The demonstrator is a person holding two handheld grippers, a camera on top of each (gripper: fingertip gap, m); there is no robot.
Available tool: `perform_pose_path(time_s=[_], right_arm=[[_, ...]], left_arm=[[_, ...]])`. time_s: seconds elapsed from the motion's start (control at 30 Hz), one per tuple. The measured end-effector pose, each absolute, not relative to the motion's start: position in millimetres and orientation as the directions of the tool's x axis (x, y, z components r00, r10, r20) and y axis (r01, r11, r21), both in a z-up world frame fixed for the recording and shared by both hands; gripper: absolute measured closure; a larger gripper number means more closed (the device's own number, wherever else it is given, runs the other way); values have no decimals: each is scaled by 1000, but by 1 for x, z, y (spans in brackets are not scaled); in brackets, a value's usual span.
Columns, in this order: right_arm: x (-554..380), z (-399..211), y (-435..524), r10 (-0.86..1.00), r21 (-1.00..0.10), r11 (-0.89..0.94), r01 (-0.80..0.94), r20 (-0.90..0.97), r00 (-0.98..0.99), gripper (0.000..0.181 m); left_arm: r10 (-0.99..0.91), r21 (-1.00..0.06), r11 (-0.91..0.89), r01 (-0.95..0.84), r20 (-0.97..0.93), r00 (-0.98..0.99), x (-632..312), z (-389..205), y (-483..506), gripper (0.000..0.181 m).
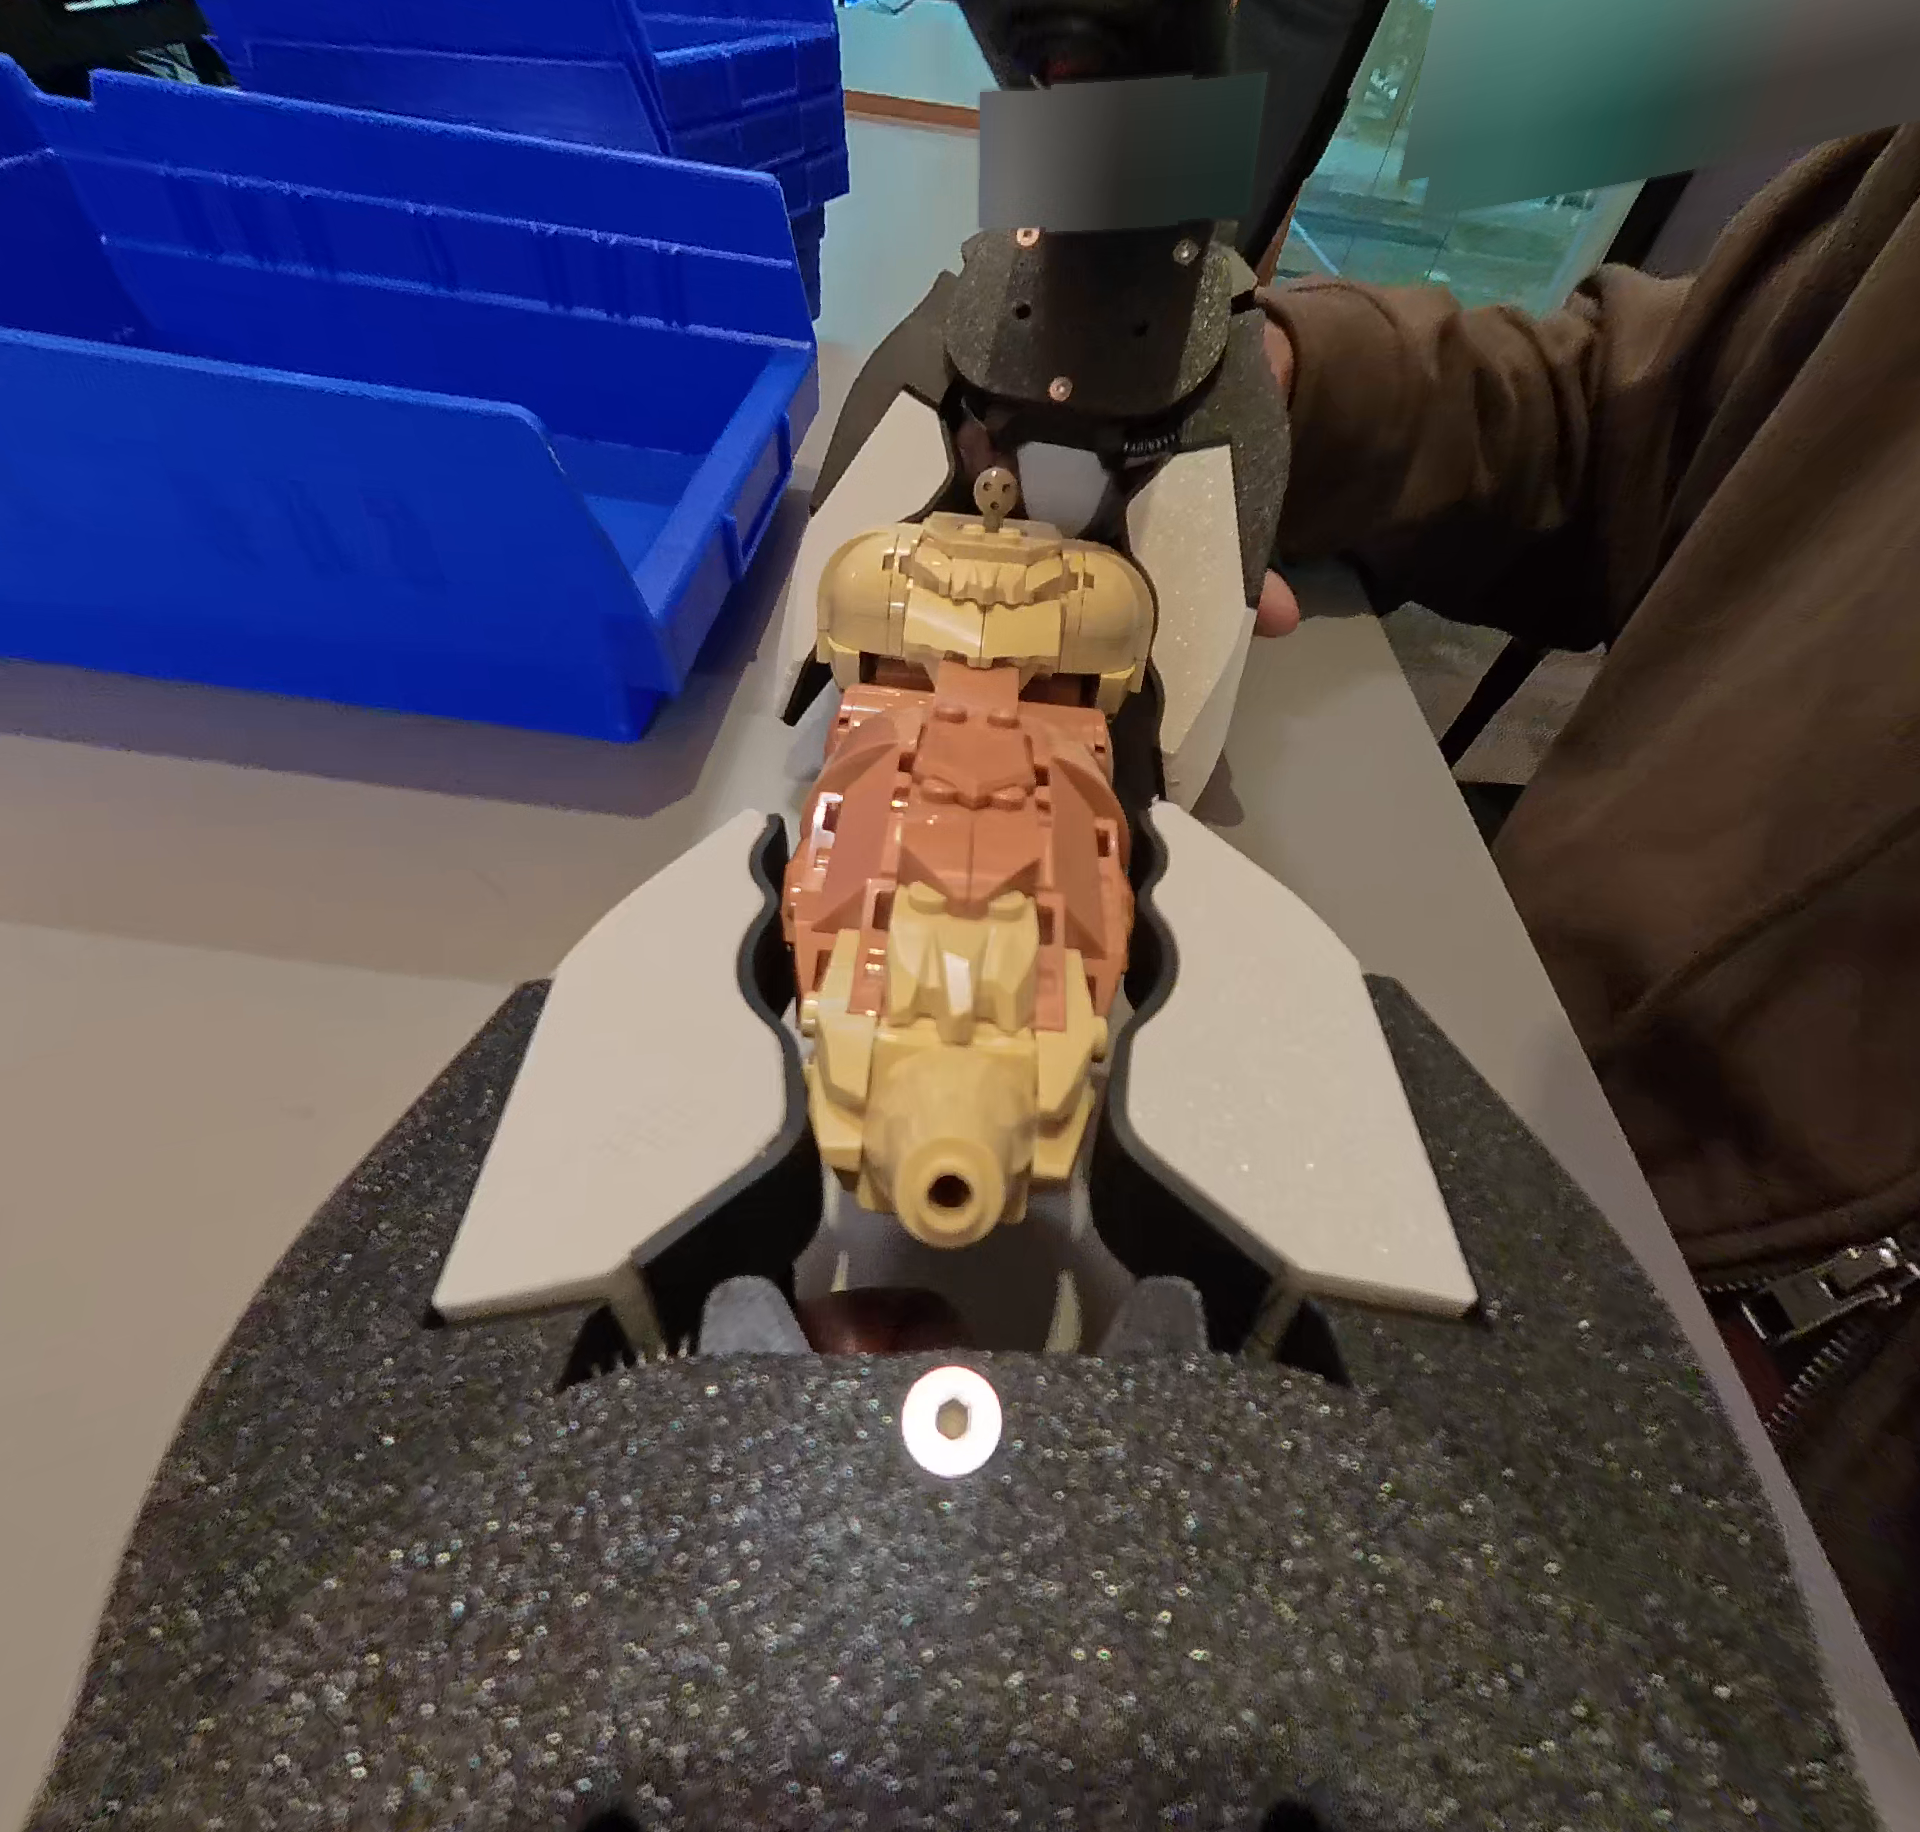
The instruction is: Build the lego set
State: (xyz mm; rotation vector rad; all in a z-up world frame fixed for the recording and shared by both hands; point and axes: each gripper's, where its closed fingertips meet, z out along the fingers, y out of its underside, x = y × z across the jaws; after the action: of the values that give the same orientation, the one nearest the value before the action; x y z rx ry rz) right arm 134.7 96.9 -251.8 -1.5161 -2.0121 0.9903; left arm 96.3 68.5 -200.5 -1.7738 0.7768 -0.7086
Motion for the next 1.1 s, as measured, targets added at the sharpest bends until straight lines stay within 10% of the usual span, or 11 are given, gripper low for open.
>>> perform_pose_path(time_s=[1.1], right_arm=[[140,-263,97,959,-700,188,689,-21,-284,71]], left_arm=[[-845,-756,-337,-562,-20,534,87,-226,62,116]])
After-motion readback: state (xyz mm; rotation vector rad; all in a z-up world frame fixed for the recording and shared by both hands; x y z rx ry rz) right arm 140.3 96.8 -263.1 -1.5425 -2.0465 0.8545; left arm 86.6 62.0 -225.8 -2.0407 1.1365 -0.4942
